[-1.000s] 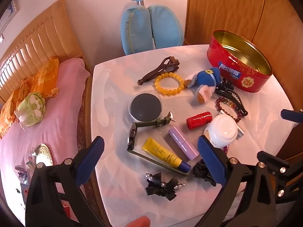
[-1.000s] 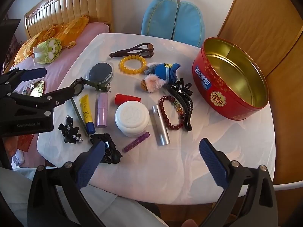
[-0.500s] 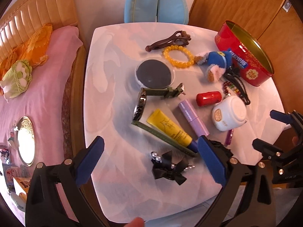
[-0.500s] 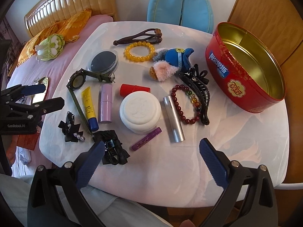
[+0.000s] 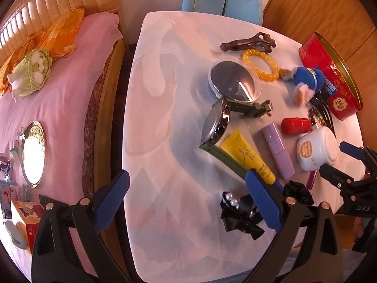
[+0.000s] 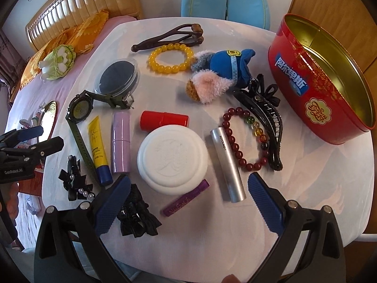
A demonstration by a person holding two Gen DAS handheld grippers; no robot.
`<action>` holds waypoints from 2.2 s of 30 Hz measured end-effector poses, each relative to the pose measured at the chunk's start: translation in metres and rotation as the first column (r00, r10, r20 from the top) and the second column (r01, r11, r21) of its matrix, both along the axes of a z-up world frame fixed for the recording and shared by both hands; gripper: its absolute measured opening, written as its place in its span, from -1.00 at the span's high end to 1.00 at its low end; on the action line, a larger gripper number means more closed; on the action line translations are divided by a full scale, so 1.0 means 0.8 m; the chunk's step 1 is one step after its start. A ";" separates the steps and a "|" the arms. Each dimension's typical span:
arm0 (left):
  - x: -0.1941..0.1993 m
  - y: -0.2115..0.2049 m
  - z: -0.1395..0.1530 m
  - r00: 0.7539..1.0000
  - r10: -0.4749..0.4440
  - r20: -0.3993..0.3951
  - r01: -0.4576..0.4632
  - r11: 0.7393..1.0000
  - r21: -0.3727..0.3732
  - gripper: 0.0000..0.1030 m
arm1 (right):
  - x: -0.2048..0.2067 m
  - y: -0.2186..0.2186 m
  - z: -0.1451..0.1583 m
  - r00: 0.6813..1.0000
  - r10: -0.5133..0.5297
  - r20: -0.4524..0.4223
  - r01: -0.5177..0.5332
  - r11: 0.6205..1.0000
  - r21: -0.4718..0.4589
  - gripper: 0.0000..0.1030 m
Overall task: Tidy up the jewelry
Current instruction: 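Grasp the white round jar with the right tool while the left tool grasps the black watch, then carry the white jar into the red tin and open the right tool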
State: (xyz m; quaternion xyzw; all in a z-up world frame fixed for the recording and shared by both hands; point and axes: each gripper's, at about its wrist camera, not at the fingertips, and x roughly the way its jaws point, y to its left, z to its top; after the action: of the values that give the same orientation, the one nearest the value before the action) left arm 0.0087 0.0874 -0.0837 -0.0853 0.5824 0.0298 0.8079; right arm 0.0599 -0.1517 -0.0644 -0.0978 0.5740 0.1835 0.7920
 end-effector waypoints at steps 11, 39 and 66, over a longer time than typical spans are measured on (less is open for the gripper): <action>0.051 -0.032 -0.012 0.994 -0.108 0.001 0.108 0.990 0.095 -0.87 | 0.011 0.004 0.001 1.000 0.017 0.002 -0.017 1.000 0.020 -0.95; 0.064 -0.011 -0.022 0.994 -0.110 0.012 0.110 0.994 0.003 -0.03 | -0.034 -0.002 0.057 0.990 0.022 0.141 -0.027 0.999 0.035 -0.19; 0.062 -0.123 0.117 0.888 -0.392 0.241 0.387 0.919 0.073 0.70 | -0.065 -0.101 0.084 0.948 -0.249 0.199 0.242 0.968 0.060 -0.19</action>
State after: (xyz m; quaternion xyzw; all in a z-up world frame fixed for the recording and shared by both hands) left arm 0.0583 -0.0111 0.0099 0.0392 0.4805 -0.1372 0.8653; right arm 0.0076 -0.2327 0.0030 -0.0302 0.4939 0.0824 0.8651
